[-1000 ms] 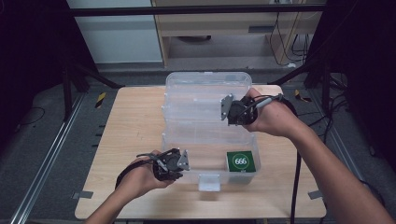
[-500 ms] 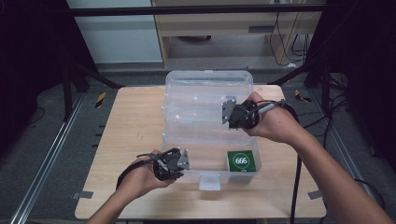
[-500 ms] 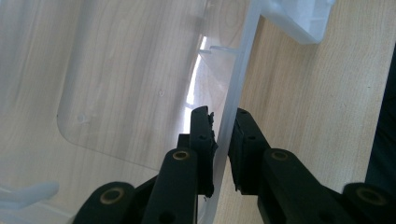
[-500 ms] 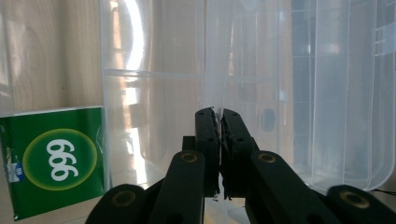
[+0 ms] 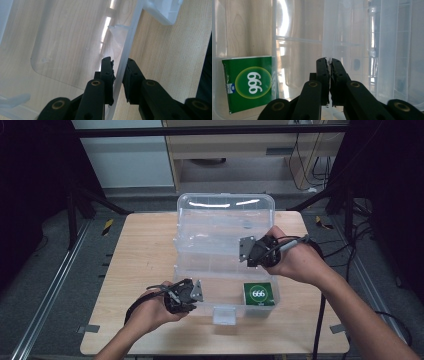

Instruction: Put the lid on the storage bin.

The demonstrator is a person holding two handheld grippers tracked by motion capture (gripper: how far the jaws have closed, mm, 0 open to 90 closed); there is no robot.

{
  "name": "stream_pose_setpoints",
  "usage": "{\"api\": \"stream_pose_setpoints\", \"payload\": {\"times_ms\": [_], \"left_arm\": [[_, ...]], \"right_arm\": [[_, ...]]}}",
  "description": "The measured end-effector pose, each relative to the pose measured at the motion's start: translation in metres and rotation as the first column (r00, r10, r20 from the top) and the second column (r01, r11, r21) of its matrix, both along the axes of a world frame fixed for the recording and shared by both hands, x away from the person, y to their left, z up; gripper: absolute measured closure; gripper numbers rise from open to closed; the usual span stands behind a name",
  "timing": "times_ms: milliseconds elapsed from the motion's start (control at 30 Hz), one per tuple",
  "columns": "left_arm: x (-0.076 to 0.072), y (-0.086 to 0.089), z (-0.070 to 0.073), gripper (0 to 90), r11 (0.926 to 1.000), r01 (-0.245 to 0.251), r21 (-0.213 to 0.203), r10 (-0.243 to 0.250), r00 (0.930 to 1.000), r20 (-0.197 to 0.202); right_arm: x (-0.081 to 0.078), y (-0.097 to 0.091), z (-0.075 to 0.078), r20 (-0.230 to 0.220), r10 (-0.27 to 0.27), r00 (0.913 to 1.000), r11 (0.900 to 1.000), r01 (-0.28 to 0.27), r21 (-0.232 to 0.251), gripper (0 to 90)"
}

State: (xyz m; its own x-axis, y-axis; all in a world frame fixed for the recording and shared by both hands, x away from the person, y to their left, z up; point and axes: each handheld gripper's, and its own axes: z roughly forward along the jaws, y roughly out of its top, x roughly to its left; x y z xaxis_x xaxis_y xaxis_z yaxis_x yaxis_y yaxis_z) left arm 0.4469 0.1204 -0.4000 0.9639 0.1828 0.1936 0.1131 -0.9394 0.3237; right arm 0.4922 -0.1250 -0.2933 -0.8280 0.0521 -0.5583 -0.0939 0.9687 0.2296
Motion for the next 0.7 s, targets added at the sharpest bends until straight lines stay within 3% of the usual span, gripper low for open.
{"api": "stream_pose_setpoints", "payload": {"times_ms": [133, 167, 200, 400, 567, 600, 700], "left_arm": [[0.000, 0.000, 0.000, 78.5, 1.0000, -0.001, -0.003, 0.001, 1.0000, 0.000], [-0.003, 0.000, -0.002, 78.3, 0.9988, -0.044, -0.019, 0.044, 0.9988, -0.023], [-0.004, 0.000, -0.002, 78.3, 0.9986, -0.049, -0.022, 0.048, 0.9985, -0.024], [-0.002, 0.000, -0.002, 78.1, 0.9986, -0.046, -0.024, 0.045, 0.9986, -0.025], [-0.003, -0.002, -0.003, 78.2, 0.9959, -0.079, -0.043, 0.078, 0.9966, -0.025], [0.001, -0.004, -0.002, 78.2, 0.9987, -0.035, -0.037, 0.036, 0.9994, 0.003], [0.002, -0.007, -0.002, 78.5, 0.9990, -0.034, -0.029, 0.034, 0.9994, 0.009]], "right_arm": [[-0.005, -0.001, -0.001, 0.005, 0.001, 1.0000, 0.9999, -0.002, 0.014, 86.7], [-0.009, 0.000, -0.002, 0.012, -0.003, 0.9999, 1.0000, 0.003, 0.007, 86.6], [-0.010, 0.000, -0.002, 0.016, 0.000, 0.9999, 1.0000, 0.000, 0.004, 86.6], [-0.015, 0.001, -0.003, 0.024, 0.009, 0.9997, 0.9999, -0.009, -0.015, 86.2], [-0.004, 0.001, -0.002, 0.018, -0.006, 0.9998, 0.9998, 0.006, -0.019, 85.9], [-0.001, 0.001, -0.002, 0.016, -0.014, 0.9998, 0.9997, 0.014, -0.021, 85.9], [0.009, 0.002, 0.000, 0.017, -0.025, 0.9996, 0.9991, 0.025, -0.034, 86.0]]}}
